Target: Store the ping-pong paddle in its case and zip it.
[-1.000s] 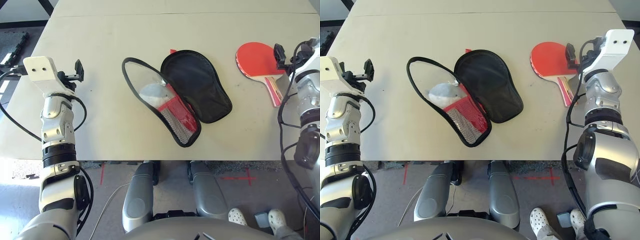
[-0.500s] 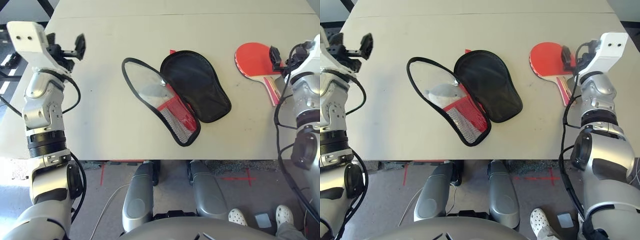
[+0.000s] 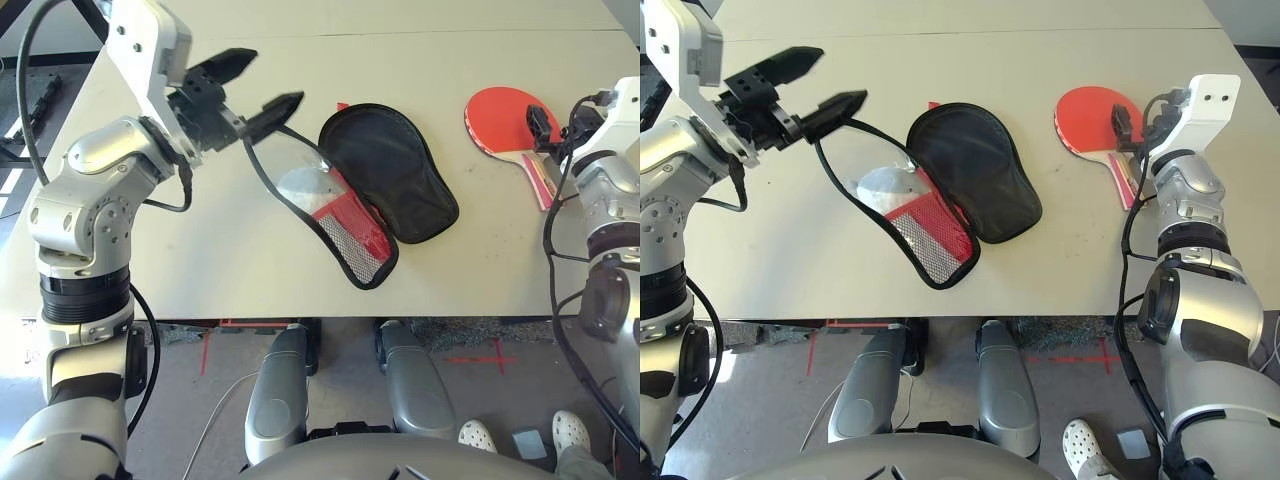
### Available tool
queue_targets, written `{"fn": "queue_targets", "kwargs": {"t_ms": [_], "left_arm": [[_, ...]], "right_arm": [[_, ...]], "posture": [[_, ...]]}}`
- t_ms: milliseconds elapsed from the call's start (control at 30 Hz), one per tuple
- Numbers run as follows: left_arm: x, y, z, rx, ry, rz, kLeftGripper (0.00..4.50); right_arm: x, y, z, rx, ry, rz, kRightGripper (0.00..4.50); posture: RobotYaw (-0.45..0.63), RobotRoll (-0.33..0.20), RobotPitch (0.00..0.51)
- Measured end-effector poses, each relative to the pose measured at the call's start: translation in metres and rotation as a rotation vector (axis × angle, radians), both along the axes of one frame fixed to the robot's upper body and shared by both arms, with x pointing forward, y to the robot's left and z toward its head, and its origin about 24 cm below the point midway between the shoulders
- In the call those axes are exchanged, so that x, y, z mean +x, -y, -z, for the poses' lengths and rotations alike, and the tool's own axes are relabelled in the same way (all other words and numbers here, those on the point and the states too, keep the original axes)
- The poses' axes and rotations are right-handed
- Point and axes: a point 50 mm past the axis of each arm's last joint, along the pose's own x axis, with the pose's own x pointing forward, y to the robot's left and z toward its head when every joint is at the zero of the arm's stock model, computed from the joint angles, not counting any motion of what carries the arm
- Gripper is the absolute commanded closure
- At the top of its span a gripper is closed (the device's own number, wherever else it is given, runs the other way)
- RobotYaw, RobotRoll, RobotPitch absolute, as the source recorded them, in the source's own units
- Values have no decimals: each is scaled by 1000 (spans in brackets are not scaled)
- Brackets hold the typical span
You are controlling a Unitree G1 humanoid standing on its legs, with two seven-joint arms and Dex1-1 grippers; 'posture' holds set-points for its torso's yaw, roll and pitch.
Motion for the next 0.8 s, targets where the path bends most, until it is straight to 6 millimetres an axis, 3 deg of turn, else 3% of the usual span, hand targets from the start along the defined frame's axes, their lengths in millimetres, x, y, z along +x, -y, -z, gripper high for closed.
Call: {"fn": "queue_targets", "kwargs": {"t_ms": [267, 467, 800], "left_arm": [[-3, 11, 11, 58, -69, 93, 0], [-1, 12, 14, 70, -71, 101, 0], [2, 15, 19, 73, -81, 110, 0]], "right_arm": [[-2, 7, -26, -48, -166, -46, 34], [-19, 7, -52, -126, -447, -83, 34], [-36, -15, -51, -150, -755, -112, 34]], "posture": [[-47, 0, 227], [-58, 0, 224], [-57, 0, 222]]}}
